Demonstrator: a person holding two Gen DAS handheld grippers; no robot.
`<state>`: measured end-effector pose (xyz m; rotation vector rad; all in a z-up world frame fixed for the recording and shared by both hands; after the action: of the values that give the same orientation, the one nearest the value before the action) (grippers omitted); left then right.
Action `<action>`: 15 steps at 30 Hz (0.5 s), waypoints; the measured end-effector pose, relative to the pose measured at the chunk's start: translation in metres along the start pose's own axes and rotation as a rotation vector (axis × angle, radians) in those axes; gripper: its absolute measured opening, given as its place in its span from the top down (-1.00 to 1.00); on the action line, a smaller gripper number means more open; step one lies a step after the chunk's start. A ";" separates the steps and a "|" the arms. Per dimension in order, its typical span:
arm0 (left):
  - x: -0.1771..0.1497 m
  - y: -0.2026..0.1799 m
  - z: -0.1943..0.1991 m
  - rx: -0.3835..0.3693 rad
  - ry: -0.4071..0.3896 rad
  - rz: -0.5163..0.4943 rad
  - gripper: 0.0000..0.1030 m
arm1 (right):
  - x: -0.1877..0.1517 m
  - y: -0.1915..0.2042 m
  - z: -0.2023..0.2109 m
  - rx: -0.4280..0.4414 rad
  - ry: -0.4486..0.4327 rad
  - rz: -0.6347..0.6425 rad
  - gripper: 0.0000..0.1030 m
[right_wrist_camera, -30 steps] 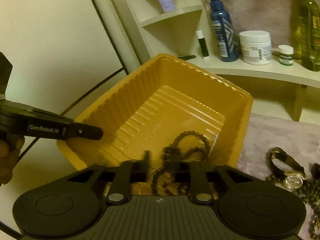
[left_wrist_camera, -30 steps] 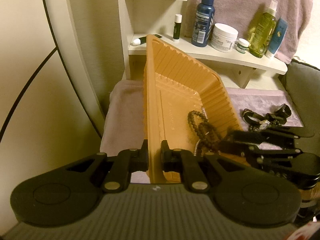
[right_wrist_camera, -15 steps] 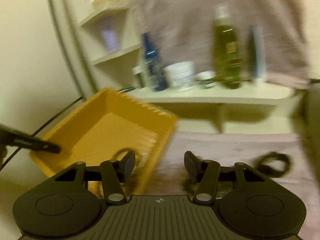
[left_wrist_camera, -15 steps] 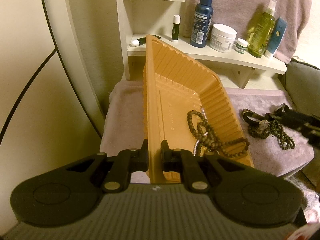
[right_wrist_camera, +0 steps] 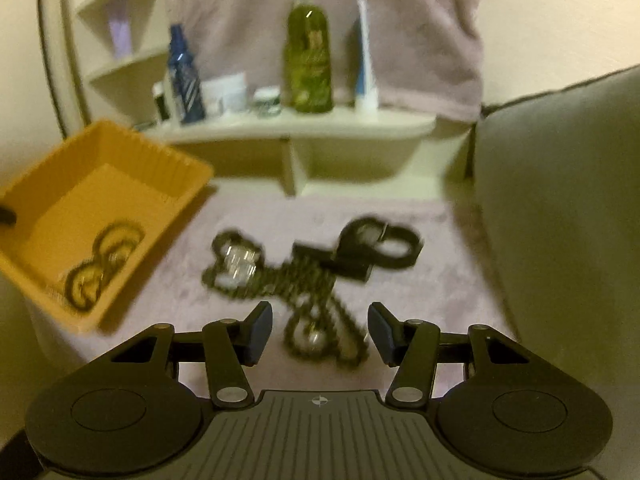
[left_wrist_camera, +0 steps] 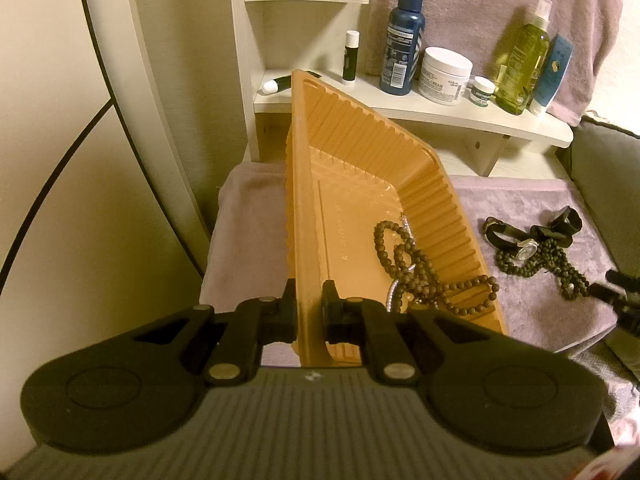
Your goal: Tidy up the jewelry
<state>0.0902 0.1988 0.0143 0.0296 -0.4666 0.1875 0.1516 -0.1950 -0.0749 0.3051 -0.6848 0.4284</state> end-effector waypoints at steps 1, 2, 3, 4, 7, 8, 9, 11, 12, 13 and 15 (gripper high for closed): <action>0.000 0.000 0.000 0.001 0.000 -0.001 0.81 | -0.004 0.002 -0.001 0.000 0.006 0.009 -0.05; 0.000 0.000 0.000 0.001 0.001 -0.002 0.81 | -0.006 0.004 -0.002 0.003 0.012 0.014 -0.02; 0.000 0.000 0.000 0.001 0.001 -0.002 0.81 | -0.007 0.006 -0.006 0.010 0.016 0.015 0.02; 0.000 0.000 0.000 0.002 0.001 -0.003 0.81 | -0.008 0.007 -0.009 0.013 0.021 0.015 0.12; 0.001 0.000 0.000 0.002 0.001 -0.004 0.81 | -0.007 0.009 -0.016 0.011 0.023 0.019 0.35; 0.001 0.000 0.000 0.003 0.002 -0.004 0.81 | -0.006 0.009 -0.018 0.011 0.023 0.020 0.43; 0.001 0.000 0.000 0.003 0.002 -0.003 0.81 | -0.005 0.009 -0.020 0.009 0.023 0.023 0.47; 0.001 0.000 0.000 0.003 0.001 -0.004 0.81 | -0.003 0.009 -0.024 0.007 0.023 0.028 0.55; 0.001 0.000 0.000 0.003 0.002 -0.004 0.81 | -0.002 0.009 -0.026 0.008 0.024 0.029 0.56; 0.001 0.000 0.000 0.003 0.002 -0.004 0.81 | -0.001 0.010 -0.028 0.003 0.027 0.035 0.57; 0.001 0.000 0.000 0.003 0.002 -0.003 0.81 | 0.001 0.010 -0.034 -0.015 0.040 0.035 0.61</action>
<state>0.0907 0.1988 0.0148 0.0335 -0.4644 0.1848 0.1657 -0.1725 -0.0976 0.2704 -0.6547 0.4618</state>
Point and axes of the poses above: each gripper's, at about its wrist camera, not at the fingertips, and z roughly against the way its jaws point, y to its left, x to its top, the point moved 2 cm from there along -z, roughly the way its jaws point, and after that the axes turned 10 degrees about y, right-handed, at the moved point
